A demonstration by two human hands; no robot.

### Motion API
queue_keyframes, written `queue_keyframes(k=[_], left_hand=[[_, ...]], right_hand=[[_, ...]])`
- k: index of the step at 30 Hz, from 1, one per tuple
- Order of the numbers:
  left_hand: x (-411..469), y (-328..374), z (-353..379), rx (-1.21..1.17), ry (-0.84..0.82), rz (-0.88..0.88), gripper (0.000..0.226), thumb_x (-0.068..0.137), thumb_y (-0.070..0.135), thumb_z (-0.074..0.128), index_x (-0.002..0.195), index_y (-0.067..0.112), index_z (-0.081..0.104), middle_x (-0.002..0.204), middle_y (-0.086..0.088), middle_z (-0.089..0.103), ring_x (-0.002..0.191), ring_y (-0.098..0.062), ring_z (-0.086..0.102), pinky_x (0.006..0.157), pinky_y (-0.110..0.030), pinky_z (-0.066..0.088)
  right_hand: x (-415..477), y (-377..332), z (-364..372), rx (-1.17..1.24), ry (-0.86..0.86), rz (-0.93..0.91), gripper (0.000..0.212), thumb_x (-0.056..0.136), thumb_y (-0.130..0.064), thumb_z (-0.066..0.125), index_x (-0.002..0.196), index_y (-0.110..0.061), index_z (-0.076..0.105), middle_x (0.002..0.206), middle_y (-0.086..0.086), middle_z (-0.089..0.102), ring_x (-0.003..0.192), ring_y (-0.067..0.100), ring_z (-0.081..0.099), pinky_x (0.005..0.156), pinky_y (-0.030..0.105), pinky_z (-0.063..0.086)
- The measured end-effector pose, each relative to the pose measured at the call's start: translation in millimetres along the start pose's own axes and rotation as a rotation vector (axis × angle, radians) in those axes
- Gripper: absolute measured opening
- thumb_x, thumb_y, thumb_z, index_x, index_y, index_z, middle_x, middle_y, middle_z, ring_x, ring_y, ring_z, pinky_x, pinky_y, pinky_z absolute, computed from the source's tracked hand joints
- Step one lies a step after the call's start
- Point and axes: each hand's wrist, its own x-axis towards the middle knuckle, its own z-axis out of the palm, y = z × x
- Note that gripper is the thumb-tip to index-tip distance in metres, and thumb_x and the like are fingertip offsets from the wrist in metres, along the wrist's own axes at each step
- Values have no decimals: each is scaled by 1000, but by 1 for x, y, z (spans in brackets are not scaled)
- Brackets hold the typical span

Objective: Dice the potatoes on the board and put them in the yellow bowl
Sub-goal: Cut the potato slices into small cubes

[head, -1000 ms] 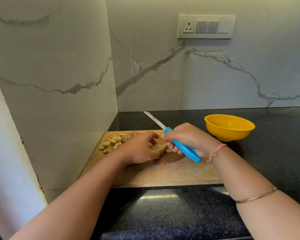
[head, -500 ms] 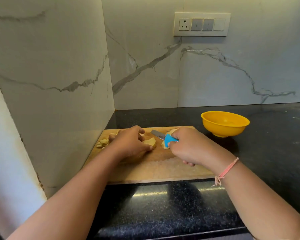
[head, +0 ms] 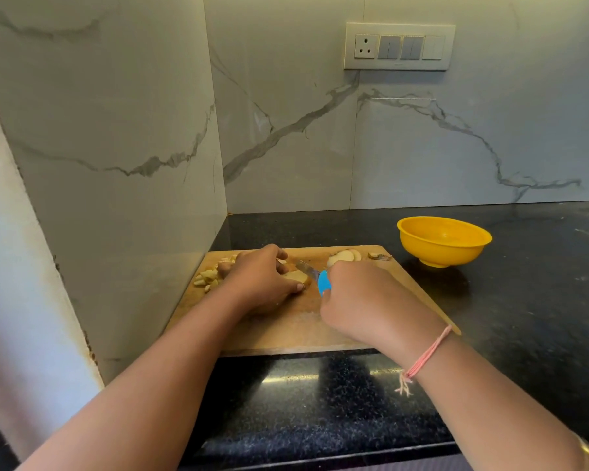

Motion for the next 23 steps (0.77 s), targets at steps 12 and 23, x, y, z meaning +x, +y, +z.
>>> queue_keyframes(k=[12, 23], left_hand=[[3, 0, 3, 62, 37, -19, 53, 82, 56, 64, 127, 34, 47, 119, 17, 61, 121, -16, 47, 89, -39, 29], [11, -12, 7, -84, 21, -6, 52, 73, 47, 77, 116, 31, 52, 116, 11, 65, 112, -15, 56, 98, -45, 42]], right_hand=[[-13, -8, -3, -45, -10, -56, 18, 95, -19, 47, 111, -13, 54, 70, -3, 39, 75, 15, 48, 65, 26, 41], [-57, 8, -19, -48, -117, 1, 34, 97, -27, 46, 129, -18, 46, 104, 2, 55, 95, 19, 54, 79, 31, 49]])
